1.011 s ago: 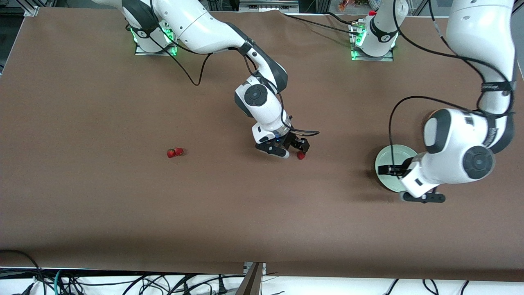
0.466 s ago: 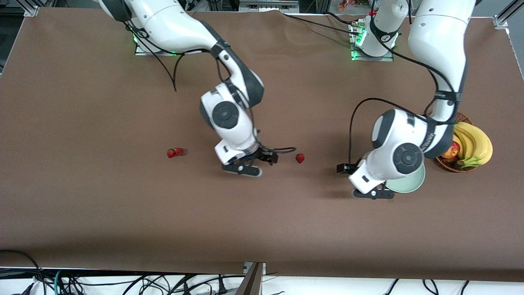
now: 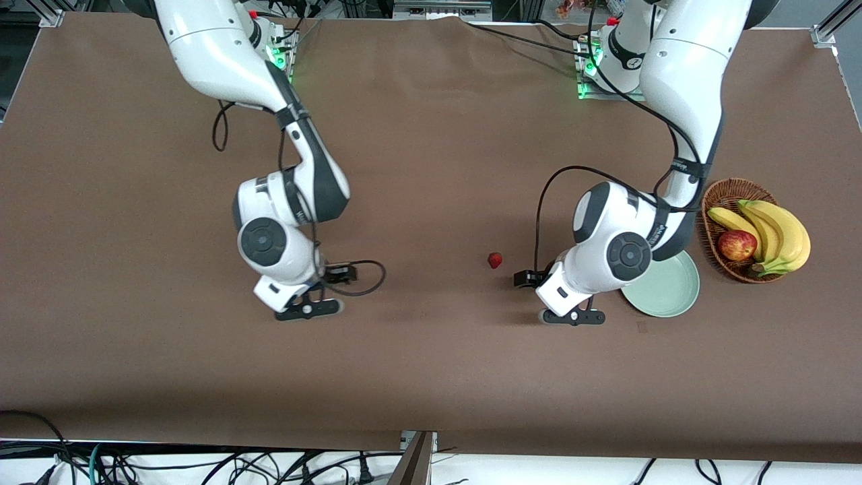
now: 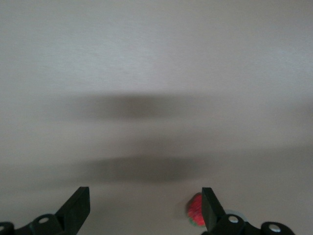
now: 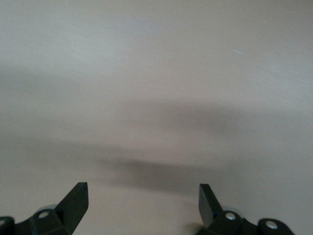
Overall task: Collect all strawberries into plate
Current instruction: 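Grasp the strawberry with the left gripper while the right gripper returns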
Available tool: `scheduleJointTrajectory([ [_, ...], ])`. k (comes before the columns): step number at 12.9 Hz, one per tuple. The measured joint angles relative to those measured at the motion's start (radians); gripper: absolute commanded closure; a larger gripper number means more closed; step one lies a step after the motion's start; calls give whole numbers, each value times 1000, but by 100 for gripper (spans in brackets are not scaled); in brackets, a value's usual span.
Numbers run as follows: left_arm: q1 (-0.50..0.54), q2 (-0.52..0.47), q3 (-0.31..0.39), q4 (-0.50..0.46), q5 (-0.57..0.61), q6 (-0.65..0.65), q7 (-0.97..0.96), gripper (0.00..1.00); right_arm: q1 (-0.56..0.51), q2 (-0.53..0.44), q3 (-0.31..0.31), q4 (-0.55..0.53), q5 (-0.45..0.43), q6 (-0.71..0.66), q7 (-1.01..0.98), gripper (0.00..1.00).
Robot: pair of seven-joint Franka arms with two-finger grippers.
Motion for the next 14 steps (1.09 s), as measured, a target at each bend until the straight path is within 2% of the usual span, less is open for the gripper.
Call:
scheduleJointTrajectory([
  [2, -49, 33, 0, 0, 0, 64, -45, 0, 0, -9, -45, -58, 0, 0, -45, 3],
  [4, -90, 65, 2, 0, 0, 114, -65, 0, 3, -25, -81, -102, 0, -7, -54, 11],
  [8, -111, 90, 4, -1, 0, 124, -67, 0, 2, -106, -141, -195, 0, -90, -70, 17],
  [10, -116, 93, 4, -7, 0, 111, -67, 0, -1, -126, -148, -224, 11, -94, -71, 18],
  [14, -140, 109, 6, -16, 2, 68, -76, 0, 1, -100, -146, -250, 66, -73, -71, 22],
])
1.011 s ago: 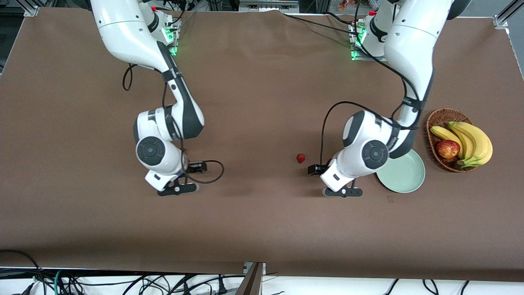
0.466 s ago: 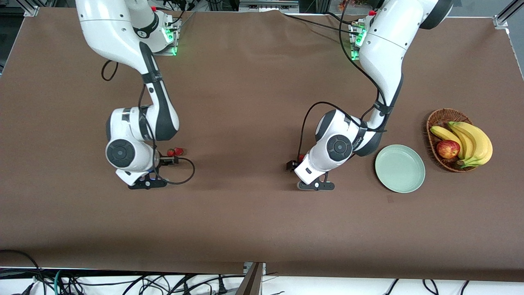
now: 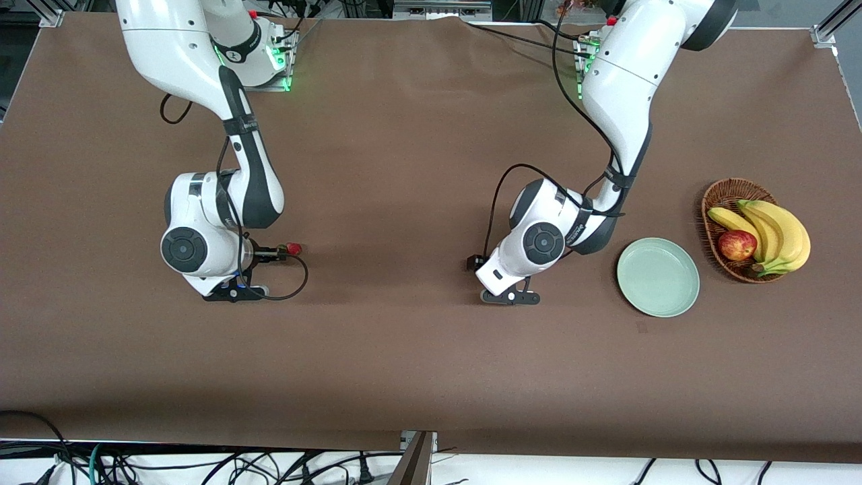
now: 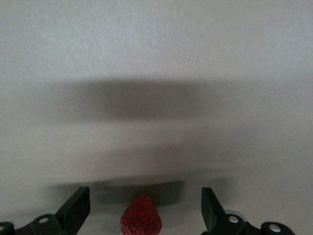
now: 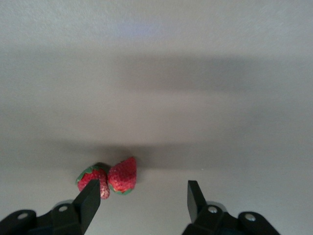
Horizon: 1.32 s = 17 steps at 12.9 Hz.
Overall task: Collect all strawberries into plate
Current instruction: 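Grasp the strawberry with the left gripper while the right gripper returns, then grasp a second strawberry with the right gripper while the left gripper carries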
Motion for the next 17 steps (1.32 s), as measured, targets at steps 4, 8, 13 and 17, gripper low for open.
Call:
scheduleJointTrajectory([
  [4, 0, 1, 7, 0, 4, -49, -2, 27, 0, 26, 4, -19, 48, 53, 0, 28],
  [8, 0, -1, 10, 1, 6, -56, -35, 50, 1, 46, 5, -20, 101, 60, 2, 37],
  [13, -10, -4, 10, 4, 7, -58, -62, 76, 1, 52, 6, -32, 113, 60, 4, 55],
  [17, -2, -8, 24, 9, 7, -58, -65, 80, 2, 53, 6, -49, 133, 60, 4, 74],
])
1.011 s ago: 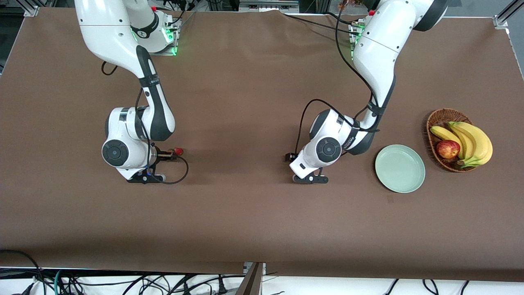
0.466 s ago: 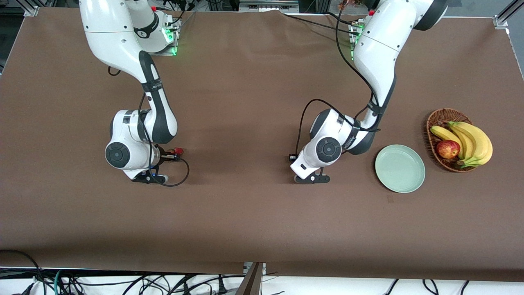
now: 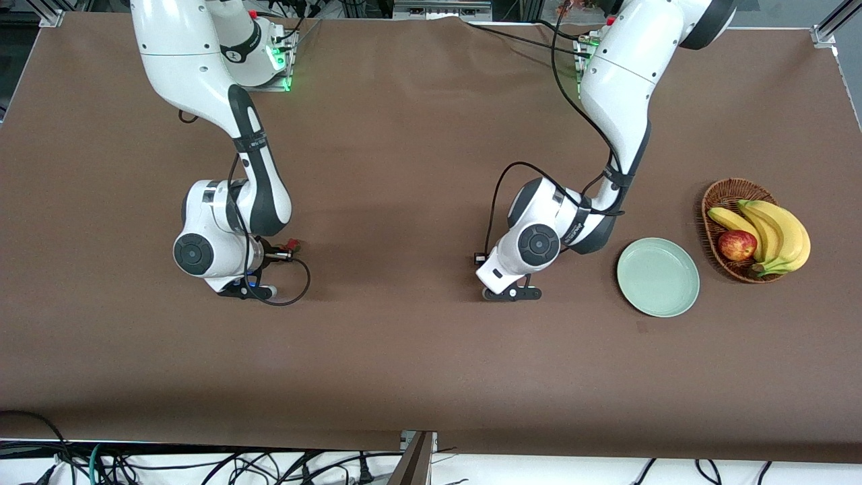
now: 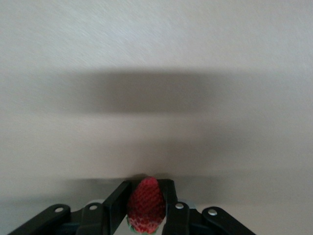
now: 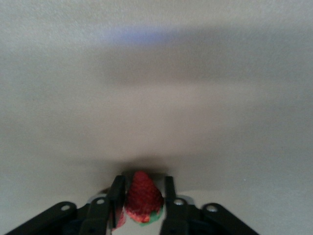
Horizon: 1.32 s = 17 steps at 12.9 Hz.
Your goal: Collect all strawberries into plate
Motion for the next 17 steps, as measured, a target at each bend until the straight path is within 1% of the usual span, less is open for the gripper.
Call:
scheduleJointTrajectory([
  [1, 17, -5, 10, 5, 0, -7, 0, 79, 0, 0, 0, 0, 1, 0, 0, 76],
  [3, 74, -24, 21, 13, 7, -24, 8, 79, 0, -1, 0, 0, 1, 0, 0, 77],
  [4, 107, -38, 32, 14, 35, -36, 32, 79, 0, -2, 0, 1, 1, 0, -1, 77],
  [6, 184, -69, 58, 17, 103, -65, 128, 79, 0, -16, -1, 8, 1, 0, -3, 77],
  [7, 236, -85, 66, 18, 113, -96, 196, 79, 0, -28, -1, 21, 1, -10, -4, 77],
  [8, 289, -97, 69, 18, 115, -136, 272, 75, 0, -38, -2, 47, 0, -39, -4, 77],
  [10, 382, -107, 70, 13, 117, -207, 414, 75, 1, -52, -4, 135, -6, -127, -4, 76],
  [11, 419, -106, 69, 1, 117, -228, 472, 73, 3, -53, -4, 188, -6, -161, -1, 76],
  [12, 450, -104, 69, -13, 117, -250, 520, 61, 8, -52, 1, 231, -6, -177, 4, 76],
  [13, 470, -104, 68, -21, 117, -285, 548, 43, 18, -45, 12, 265, -6, -180, 14, 76],
  [14, 480, -104, 68, -25, 117, -312, 558, 41, 35, -27, 30, 301, -6, -180, 42, 76],
  [16, 499, -104, 68, -32, 120, -346, 569, 43, 86, 17, 64, 363, -6, -177, 133, 76],
  [17, 509, -104, 68, -36, 120, -364, 581, 39, 110, 34, 88, 384, -6, -171, 192, 75],
])
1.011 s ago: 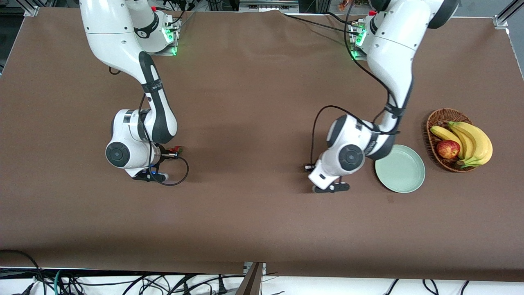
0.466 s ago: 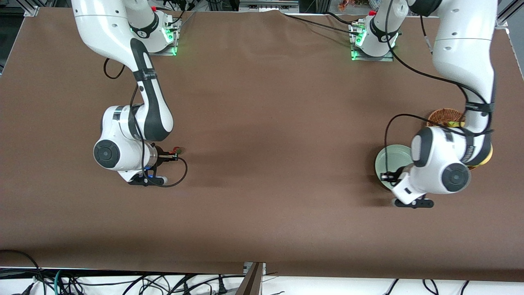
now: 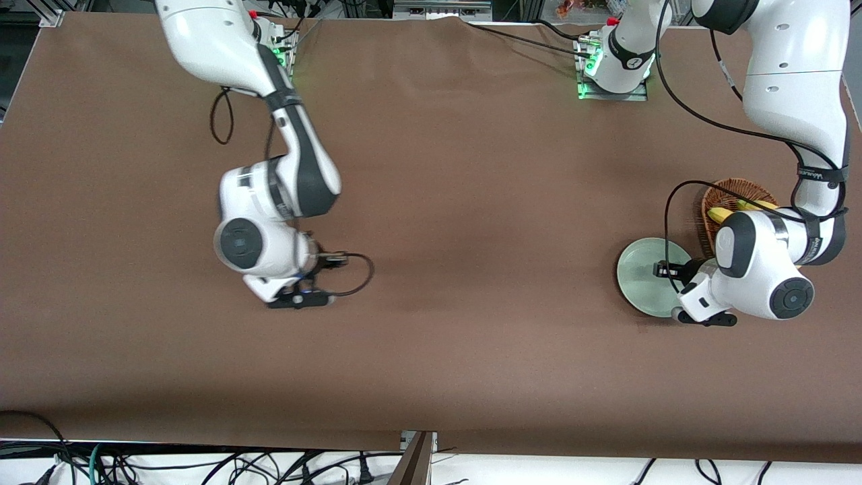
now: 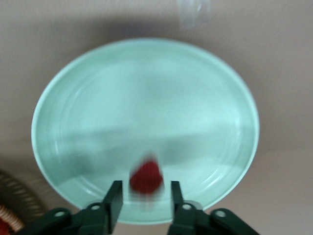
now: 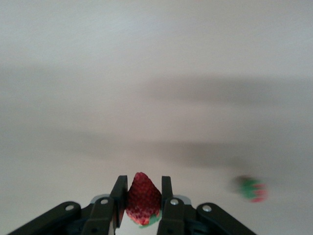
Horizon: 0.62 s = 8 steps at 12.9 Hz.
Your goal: Collect all strawberries into plate
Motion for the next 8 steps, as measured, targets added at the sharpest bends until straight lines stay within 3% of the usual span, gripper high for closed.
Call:
scheduleJointTrajectory([
  [1, 9, 0, 0, -8, 0, -10, 14, 15, 21, 12, 26, 14, 0, 17, 62, 75],
  [2, 15, 0, 0, -17, 0, -12, 26, 0, 38, 20, 54, 23, 0, 48, 120, 75],
  [5, 17, -1, -4, -8, 0, -8, 58, 0, 94, 45, 122, 28, 0, 205, 282, 71],
  [8, 5, -1, -26, 21, -1, -7, 83, 0, 174, 113, 146, 64, 0, 351, 455, 67],
])
